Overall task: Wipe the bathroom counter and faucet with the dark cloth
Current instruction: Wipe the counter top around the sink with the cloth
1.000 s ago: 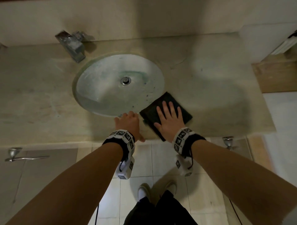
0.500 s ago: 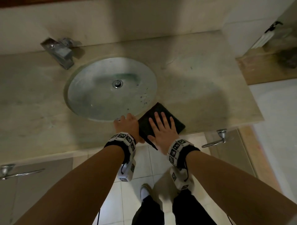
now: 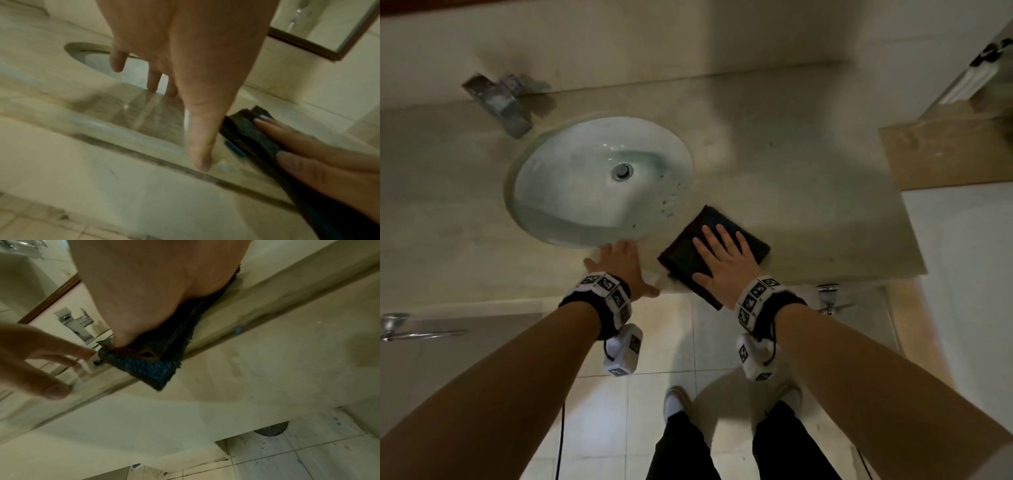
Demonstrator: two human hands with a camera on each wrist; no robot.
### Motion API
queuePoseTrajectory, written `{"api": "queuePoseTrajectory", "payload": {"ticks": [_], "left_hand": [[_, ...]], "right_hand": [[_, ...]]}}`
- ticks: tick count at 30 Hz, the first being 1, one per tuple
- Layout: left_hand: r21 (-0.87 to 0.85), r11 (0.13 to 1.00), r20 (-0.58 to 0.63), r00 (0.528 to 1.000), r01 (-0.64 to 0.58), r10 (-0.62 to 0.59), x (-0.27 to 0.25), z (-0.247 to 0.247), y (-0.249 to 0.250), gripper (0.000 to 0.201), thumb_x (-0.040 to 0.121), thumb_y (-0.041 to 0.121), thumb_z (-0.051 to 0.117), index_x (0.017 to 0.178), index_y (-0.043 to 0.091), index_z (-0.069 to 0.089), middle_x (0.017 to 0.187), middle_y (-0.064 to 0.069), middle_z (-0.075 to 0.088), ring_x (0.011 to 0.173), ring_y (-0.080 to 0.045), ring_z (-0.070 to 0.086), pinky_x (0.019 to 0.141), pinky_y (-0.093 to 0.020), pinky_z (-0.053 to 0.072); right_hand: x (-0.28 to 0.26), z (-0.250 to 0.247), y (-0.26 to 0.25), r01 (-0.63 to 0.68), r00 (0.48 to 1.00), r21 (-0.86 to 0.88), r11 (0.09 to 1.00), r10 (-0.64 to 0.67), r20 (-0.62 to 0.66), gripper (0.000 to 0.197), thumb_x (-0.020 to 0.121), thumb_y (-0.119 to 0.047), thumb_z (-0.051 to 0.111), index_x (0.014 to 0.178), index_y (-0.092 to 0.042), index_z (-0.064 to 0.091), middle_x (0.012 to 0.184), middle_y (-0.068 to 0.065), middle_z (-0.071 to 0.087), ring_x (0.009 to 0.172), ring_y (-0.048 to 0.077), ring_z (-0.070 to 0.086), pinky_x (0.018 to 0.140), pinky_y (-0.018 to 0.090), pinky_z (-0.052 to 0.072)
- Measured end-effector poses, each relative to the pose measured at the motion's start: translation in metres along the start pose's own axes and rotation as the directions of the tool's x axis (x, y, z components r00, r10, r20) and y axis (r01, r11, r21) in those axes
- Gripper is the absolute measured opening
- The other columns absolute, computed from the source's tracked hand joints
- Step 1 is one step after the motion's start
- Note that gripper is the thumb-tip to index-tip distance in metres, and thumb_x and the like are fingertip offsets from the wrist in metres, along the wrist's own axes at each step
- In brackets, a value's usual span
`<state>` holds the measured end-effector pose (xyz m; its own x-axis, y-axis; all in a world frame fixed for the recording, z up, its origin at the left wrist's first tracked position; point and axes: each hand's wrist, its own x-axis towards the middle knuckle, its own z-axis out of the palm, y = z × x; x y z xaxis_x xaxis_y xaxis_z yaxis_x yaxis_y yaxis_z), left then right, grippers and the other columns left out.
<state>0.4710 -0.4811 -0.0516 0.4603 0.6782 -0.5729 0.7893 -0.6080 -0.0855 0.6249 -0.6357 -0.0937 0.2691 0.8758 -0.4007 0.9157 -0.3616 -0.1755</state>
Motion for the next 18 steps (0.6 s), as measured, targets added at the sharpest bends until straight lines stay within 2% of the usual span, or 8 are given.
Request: {"api": "queuePoseTrajectory", "payload": {"ticks": [2,4,6,9,14,18], "left_hand": [[-0.060,0.997,-0.012,0.999,0.040,-0.041,-0.005,0.000,0.026,0.115,0.059,0.075,0.070,0.147,0.022,0.019,0.152,-0.006,0.022,0.139,-0.035,0.023,0.106,-0.063,0.027],[-0.099,0.995,-0.062,0.998,0.024,-0.030,-0.009,0.002,0.058,0.107,0.063,0.078,0.064,0.145,0.025,0.022,0.154,-0.005,0.019,0.138,-0.034,0.024,0.104,-0.063,0.029],[-0.097,0.995,-0.109,0.994,-0.002,-0.008,-0.011,0.004,0.093,0.096,0.067,0.075,0.063,0.142,0.028,0.024,0.155,-0.003,0.016,0.139,-0.035,0.023,0.103,-0.065,0.030],[-0.123,0.992,-0.128,0.990,0.039,-0.055,-0.009,0.002,0.132,0.083,0.070,0.068,0.065,0.135,0.030,0.029,0.152,-0.006,0.018,0.135,-0.040,0.025,0.100,-0.064,0.033],[-0.118,0.989,-0.102,0.990,0.088,-0.101,0.002,-0.007,0.149,0.081,0.071,0.065,0.067,0.134,0.026,0.034,0.139,-0.013,0.033,0.122,-0.042,0.038,0.096,-0.061,0.039],[-0.087,0.991,-0.109,0.988,0.101,-0.110,-0.002,-0.010,0.151,0.078,0.073,0.064,0.067,0.133,0.026,0.035,0.138,-0.012,0.035,0.122,-0.041,0.040,0.099,-0.059,0.035]], "right_hand": [[-0.013,0.000,0.034,-0.033,0.999,-0.003,0.999,0.033,-0.015,0.072,0.096,-0.063,0.018,0.154,-0.029,-0.007,0.161,-0.004,-0.020,0.147,0.019,-0.022,0.119,0.047,-0.012],[-0.028,0.001,0.070,-0.068,0.997,0.007,0.998,0.068,-0.025,0.072,0.096,-0.063,0.018,0.154,-0.029,-0.007,0.161,-0.004,-0.020,0.147,0.019,-0.022,0.119,0.046,-0.012],[-0.045,0.002,0.110,-0.112,0.993,0.021,0.993,0.113,-0.040,0.071,0.096,-0.063,0.017,0.154,-0.029,-0.006,0.161,-0.004,-0.019,0.147,0.019,-0.020,0.119,0.046,-0.011],[-0.074,0.003,0.170,-0.200,0.978,0.051,0.978,0.203,-0.055,0.071,0.096,-0.063,0.015,0.154,-0.029,-0.006,0.161,-0.004,-0.018,0.148,0.019,-0.018,0.120,0.046,-0.009],[-0.110,0.004,0.253,-0.376,0.924,0.090,0.922,0.381,-0.041,0.071,0.094,-0.064,0.009,0.153,-0.029,-0.011,0.161,-0.003,-0.021,0.148,0.020,-0.018,0.120,0.046,-0.007],[-0.113,0.002,0.268,-0.425,0.902,0.130,0.896,0.432,-0.022,0.071,0.096,-0.061,0.010,0.154,-0.027,-0.012,0.161,0.000,-0.022,0.147,0.024,-0.020,0.120,0.048,-0.003]]}}
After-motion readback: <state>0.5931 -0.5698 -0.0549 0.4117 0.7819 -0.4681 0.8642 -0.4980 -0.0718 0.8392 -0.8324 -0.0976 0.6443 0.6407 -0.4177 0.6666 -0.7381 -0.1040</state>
